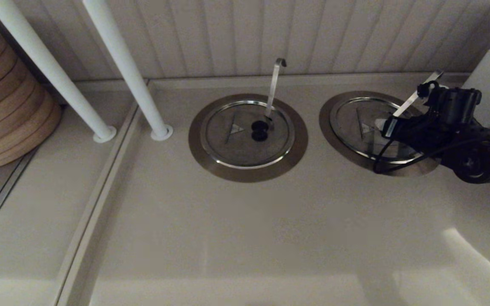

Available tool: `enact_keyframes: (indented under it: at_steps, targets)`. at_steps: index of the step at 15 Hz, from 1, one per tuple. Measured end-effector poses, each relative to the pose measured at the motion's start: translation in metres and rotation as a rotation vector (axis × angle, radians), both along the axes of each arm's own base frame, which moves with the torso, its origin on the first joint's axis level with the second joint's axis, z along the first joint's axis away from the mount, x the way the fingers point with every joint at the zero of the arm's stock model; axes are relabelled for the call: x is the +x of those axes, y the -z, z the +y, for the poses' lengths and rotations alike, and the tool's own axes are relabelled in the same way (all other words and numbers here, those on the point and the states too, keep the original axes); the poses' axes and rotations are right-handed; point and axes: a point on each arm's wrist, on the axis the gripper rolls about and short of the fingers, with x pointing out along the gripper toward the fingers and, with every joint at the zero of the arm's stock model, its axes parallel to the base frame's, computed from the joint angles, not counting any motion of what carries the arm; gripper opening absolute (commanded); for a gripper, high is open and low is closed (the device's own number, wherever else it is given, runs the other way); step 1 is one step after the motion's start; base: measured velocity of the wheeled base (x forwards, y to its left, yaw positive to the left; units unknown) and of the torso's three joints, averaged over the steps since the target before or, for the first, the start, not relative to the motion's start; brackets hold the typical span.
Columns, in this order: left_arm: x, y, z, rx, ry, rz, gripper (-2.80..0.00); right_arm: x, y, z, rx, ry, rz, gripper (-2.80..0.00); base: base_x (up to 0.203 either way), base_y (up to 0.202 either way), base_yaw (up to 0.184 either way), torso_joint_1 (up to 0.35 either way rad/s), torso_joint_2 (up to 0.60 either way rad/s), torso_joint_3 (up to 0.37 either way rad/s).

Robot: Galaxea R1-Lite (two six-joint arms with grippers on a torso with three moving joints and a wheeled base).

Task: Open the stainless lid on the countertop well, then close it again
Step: Open the lid

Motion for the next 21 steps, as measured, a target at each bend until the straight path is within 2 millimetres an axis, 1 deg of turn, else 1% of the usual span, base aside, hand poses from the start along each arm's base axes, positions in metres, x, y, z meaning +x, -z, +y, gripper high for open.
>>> enact_keyframes:
  at_steps: [3,10,16,21]
  targets:
    - [0.000,0.000,0.000,0.000,0.000,0.000,-2.80,0.003,-0.001,0.000,0.003,-0.020,-0.047,0.00,0.000,0.000,0.000,0.000,0.00,0.000]
    - [0.000,0.000,0.000,0.000,0.000,0.000,-2.80,0.010,-0.006,0.003,0.004,-0.033,-0.079,0.00,0.000,0.000,0.000,0.000,0.00,0.000]
    - [0.000,0.000,0.000,0.000,0.000,0.000,-2.80,0.020,-0.003,-0.005,0.003,-0.014,-0.100,0.00,0.000,0.000,0.000,0.000,0.00,0.000]
    - [0.000,0.000,0.000,0.000,0.000,0.000,-2.80,0.026,0.001,-0.006,0.004,-0.025,-0.109,0.00,0.000,0.000,0.000,0.000,0.00,0.000]
